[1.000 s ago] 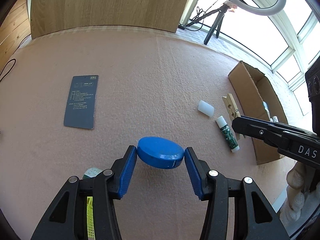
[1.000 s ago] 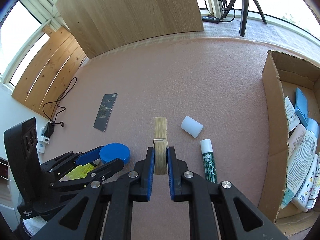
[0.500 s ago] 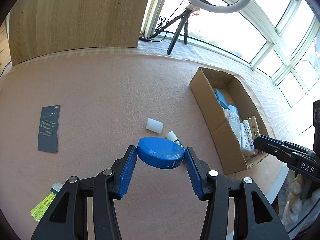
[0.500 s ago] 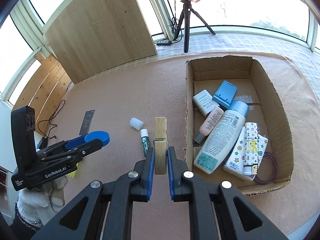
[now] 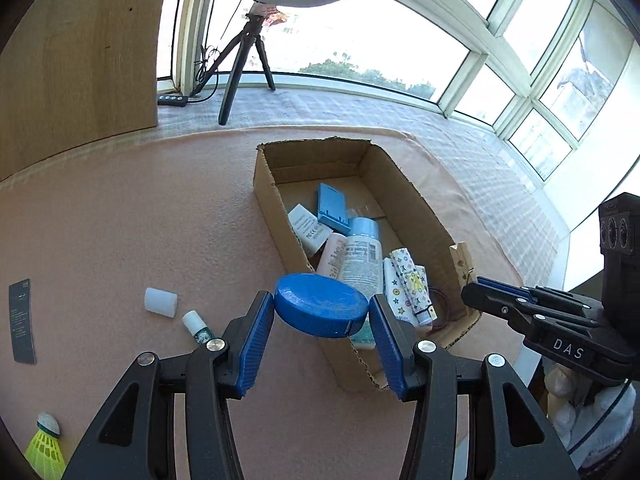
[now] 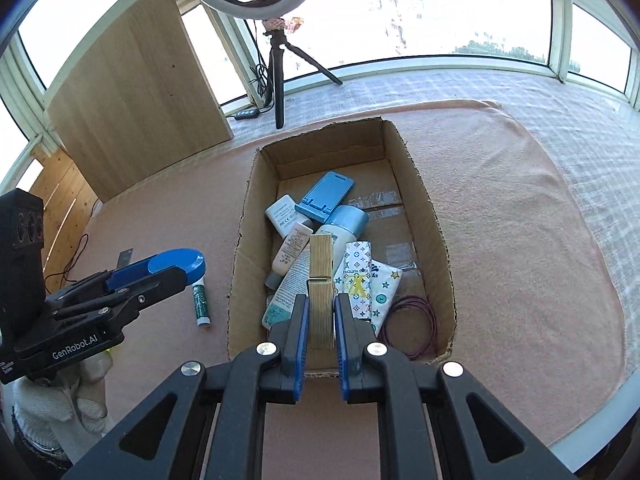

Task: Organize objects
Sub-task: 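Carry the blue case with the left gripper while the right carries the clothespin into the box, then open both, then move both tools back toward the white eraser and glue stick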

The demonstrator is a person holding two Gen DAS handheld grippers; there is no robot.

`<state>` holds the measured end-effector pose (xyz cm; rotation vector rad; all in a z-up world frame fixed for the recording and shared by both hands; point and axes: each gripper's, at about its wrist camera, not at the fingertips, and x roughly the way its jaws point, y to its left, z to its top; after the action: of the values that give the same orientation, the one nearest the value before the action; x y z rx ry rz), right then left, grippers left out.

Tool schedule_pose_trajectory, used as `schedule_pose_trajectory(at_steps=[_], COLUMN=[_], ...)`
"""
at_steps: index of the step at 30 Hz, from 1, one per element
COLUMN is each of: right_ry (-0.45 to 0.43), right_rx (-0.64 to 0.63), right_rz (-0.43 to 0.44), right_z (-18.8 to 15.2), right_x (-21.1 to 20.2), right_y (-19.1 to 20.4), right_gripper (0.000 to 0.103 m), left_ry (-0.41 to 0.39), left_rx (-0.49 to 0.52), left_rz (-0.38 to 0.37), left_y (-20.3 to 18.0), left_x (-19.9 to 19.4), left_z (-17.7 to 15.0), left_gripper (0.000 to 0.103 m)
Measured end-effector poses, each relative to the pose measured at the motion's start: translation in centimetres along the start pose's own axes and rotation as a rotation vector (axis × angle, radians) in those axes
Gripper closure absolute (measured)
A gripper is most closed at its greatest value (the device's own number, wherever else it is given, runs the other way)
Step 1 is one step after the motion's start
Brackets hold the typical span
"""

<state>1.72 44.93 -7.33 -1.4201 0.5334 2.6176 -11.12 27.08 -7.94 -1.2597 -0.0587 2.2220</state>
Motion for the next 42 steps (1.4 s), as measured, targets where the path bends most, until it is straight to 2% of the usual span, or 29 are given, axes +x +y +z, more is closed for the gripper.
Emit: schedule_pose_trajectory(at_steps=[5,12,13,15,17,19,31,38,40,42], right_ry=[0.007,0.008,0.009,0.006,-0.005,-0.004,-0.001,-0.009,-0.011,-0.014], right_rx=[0.021,0.026,0.026,0.027,0.032,0.031,0.014,0.012,0.01,0.011], right_rz=[-0.007,-0.002,-0.006,-0.01,-0.015,-0.008,0.026,0.05,0.06,0.071], right_z=[0.1,0.2,0.2,0.2,0.3,0.3,0.0,-0.3,-0.4,-0.5], right_x=[0.4,0.5,0.5,0.5,0.4,0.3,0.5,0.2,0.1,-0.2], right_y=[-1.5,-2.1,-2.1,-2.1,-2.0,-1.8,0.2,1.6,2.1,2.5], right_gripper=[0.092,0.09,0.089,0.072,0.063,0.063,0.06,0.06,0.06,0.06], left_ry=[0.025,0.045,0.046,0.041,0.037,0.036,0.024,0.034,0.052,0.08], left_rx=[0.043,0.049,0.046,0.039,0.031,0.029,-0.04,-0.142,-0.193,-0.227], left_rz=[-0.018,-0.038,-0.036,-0.034,-0.029,-0.019,0.056,0.142,0.147,0.158], left_y=[-2.7,-3.8,-3.7,-3.5,-3.1,-2.6,2.2,8.0,10.2,12.2], left_x=[1.8,2.5,2.6,2.4,2.2,2.0,0.4,-0.2,0.0,0.6], left_z=[0.0,0.2,0.2,0.2,0.2,0.3,0.4,0.9,1.1,1.3], left_gripper=[0.05,0.048,0.044,0.042,0.042,0.042,0.042,0.042,0.036,0.036])
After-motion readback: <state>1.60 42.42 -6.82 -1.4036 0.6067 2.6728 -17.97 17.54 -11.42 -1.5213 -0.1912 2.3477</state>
